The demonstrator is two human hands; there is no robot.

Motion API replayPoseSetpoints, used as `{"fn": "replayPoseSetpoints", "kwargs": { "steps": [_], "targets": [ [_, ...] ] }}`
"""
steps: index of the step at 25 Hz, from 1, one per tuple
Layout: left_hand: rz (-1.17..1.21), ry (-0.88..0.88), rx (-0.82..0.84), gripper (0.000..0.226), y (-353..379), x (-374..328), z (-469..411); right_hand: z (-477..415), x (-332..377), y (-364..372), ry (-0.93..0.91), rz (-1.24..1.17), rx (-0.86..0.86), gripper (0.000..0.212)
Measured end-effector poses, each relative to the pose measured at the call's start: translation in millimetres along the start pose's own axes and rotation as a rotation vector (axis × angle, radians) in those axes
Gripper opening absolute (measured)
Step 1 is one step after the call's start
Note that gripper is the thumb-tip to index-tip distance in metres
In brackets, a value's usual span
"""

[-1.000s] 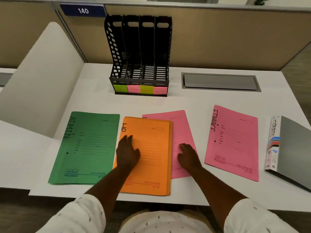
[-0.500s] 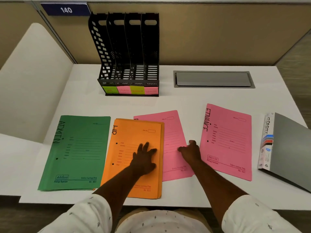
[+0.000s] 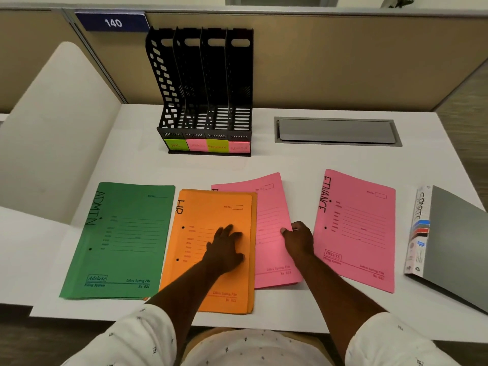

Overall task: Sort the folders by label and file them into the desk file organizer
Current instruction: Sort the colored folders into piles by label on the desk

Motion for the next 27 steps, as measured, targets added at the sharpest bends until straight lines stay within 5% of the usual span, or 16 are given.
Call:
{"fn": "replayPoseSetpoints", "kwargs": {
  "steps": [6, 10, 15, 21, 24, 27],
  "targets": [
    [0.024, -0.017, 0.0, 0.081, -8.6, 0.7, -0.3, 16.3, 15.1, -33.9, -0.206, -0.173, -0.113, 0.009],
    [0.103, 0.002, -0.238, 0.073, -27.9, -20.7, -7.0, 20.7, 18.1, -63.6, -0.302, -0.329, -0.1, 0.008],
    [0.5, 0.017, -0.35, 0.076, -55.0, -77.6, -23.8, 21.7, 23.5, -99.4, -0.334, -0.517, -0.07, 0.007],
    [0.871, -0.086, -0.281, 0.085, -71.4, -118.6, -44.9, 14.3, 29.8, -152.3, -0.313, -0.823, 0.114, 0.01],
    [1.13, -0.107, -0.175, 0.062, -73.1, -133.3, -47.7, 5.5, 30.2, -175.8, -0.312, -0.887, 0.146, 0.011],
    [1.224, -0.086, -0.246, 0.03, -70.0, -143.7, -51.9, -6.3, 19.6, -187.8, -0.263, -0.843, 0.111, 0.013]
  ]
}}
Point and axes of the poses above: each hand's wrist, its own z-axis away from the middle knuckle, its own y-axis out of the palm, x = y × z, the point moved 1 cm from there along -z, towards the middle knuckle, and after that the axes turned 5 degrees about y, right-handed, at the moved point
